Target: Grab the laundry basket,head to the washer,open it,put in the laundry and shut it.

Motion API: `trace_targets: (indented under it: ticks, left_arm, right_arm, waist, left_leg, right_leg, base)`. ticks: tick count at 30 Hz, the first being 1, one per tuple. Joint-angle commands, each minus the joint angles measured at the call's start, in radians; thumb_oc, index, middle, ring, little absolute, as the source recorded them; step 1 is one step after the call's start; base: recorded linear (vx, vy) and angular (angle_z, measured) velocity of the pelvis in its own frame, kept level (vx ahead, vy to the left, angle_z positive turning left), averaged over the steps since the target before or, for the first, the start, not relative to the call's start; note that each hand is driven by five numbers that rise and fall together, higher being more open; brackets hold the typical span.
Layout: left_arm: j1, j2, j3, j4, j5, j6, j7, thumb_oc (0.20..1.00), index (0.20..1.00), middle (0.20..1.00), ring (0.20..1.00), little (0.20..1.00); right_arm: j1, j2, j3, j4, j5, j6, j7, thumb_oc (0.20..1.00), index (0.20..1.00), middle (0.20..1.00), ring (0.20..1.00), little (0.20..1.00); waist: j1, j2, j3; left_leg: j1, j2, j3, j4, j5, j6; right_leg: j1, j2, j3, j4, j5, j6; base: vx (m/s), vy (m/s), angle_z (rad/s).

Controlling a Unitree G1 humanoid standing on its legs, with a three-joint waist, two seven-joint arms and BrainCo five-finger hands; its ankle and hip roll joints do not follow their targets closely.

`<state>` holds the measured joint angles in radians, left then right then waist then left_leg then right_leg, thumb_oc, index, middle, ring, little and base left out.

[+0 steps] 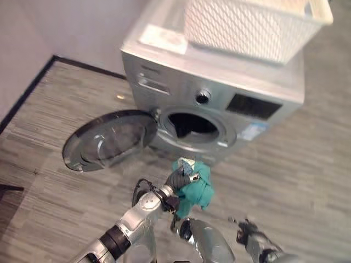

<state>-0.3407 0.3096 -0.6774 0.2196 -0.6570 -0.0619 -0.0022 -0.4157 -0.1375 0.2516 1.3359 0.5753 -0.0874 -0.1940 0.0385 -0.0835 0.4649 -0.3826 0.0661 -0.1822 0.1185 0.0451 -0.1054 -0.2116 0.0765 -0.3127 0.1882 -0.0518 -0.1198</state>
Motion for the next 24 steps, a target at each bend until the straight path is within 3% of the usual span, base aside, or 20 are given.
trace_targets:
  ticks: [1, 2, 3, 6, 7, 18, 24]
  left_arm:
    - [0.030, -0.031, 0.045, -0.135, 0.005, -0.096, 0.037, 0.200, 0.200, 0.200, 0.200, 0.200]
    - [0.031, -0.032, 0.045, -0.135, 0.005, -0.096, 0.037, 0.200, 0.200, 0.200, 0.200, 0.200]
    - [0.051, -0.026, 0.108, -0.112, -0.011, -0.115, 0.057, 0.200, 0.200, 0.200, 0.200, 0.200]
    - [0.040, -0.030, 0.149, -0.068, 0.001, -0.130, 0.083, 0.200, 0.200, 0.200, 0.200, 0.200]
    - [0.009, -0.044, 0.165, -0.043, 0.005, -0.148, 0.109, 0.200, 0.200, 0.200, 0.200, 0.200]
    - [-0.168, -0.121, 0.193, 0.060, -0.011, -0.218, 0.221, 0.200, 0.200, 0.200, 0.200, 0.200]
    - [-0.253, -0.140, 0.235, 0.110, -0.012, -0.252, 0.289, 0.200, 0.200, 0.200, 0.200, 0.200]
  right_arm:
    - [0.133, -0.031, 0.010, -0.061, 0.029, -0.040, -0.002, 1.000, 1.000, 1.000, 1.000, 1.000]
    - [0.134, -0.032, 0.011, -0.061, 0.029, -0.040, -0.002, 1.000, 1.000, 1.000, 1.000, 1.000]
    - [0.213, -0.019, 0.041, -0.206, 0.009, -0.046, 0.005, 1.000, 1.000, 1.000, 1.000, 1.000]
    - [0.283, -0.039, 0.041, -0.283, -0.008, -0.045, 0.023, 1.000, 1.000, 1.000, 1.000, 1.000]
    - [0.308, -0.049, 0.041, -0.297, -0.017, -0.048, 0.028, 1.000, 1.000, 1.000, 1.000, 1.000]
    - [0.205, -0.003, 0.055, -0.235, 0.055, -0.085, 0.013, 1.000, 1.000, 1.000, 1.000, 1.000]
    - [0.166, 0.003, 0.084, -0.310, 0.085, -0.118, -0.005, 1.000, 1.000, 1.000, 1.000, 1.000]
  waist:
    - [0.027, 0.051, -0.046]
    - [0.029, 0.051, -0.047]
    - [0.003, 0.042, -0.044]
    - [-0.018, 0.015, -0.058]
    - [-0.027, -0.011, -0.056]
    - [-0.017, -0.039, -0.001]
    - [-0.004, -0.082, 0.049]
  left_leg:
    - [-0.006, 0.094, 0.032, -0.128, 0.068, 0.032]
    - [-0.003, 0.095, 0.035, -0.134, 0.071, 0.032]
    - [0.012, 0.110, 0.069, -0.120, 0.092, 0.031]
    - [-0.008, 0.115, 0.108, -0.093, 0.120, 0.029]
    - [-0.026, 0.095, 0.120, -0.062, 0.111, 0.028]
    - [-0.158, 0.063, 0.126, 0.014, 0.099, 0.040]
    - [-0.226, 0.059, 0.118, 0.057, 0.082, 0.049]
  right_leg:
    - [0.065, -0.034, 0.045, 0.224, -0.273, 0.084]
    - [0.064, -0.034, 0.048, 0.225, -0.273, 0.084]
    - [0.022, -0.038, 0.095, 0.272, -0.287, 0.092]
    - [-0.017, -0.053, 0.117, 0.293, -0.299, 0.084]
    - [-0.030, -0.080, 0.124, 0.305, -0.318, 0.084]
    - [-0.101, -0.125, 0.080, 0.250, -0.275, 0.106]
    - [-0.154, -0.137, 0.047, 0.249, -0.255, 0.117]
  base:
    - [0.13, 0.145, -0.84]
    - [0.06, 0.307, -0.90]
    - [0.08, 0.277, -0.96]
    - [0.10, 0.204, -0.48]
    - [0.16, 0.089, -0.83]
    - [0.04, 0.086, 0.01]
    - [-0.01, 0.041, 0.05]
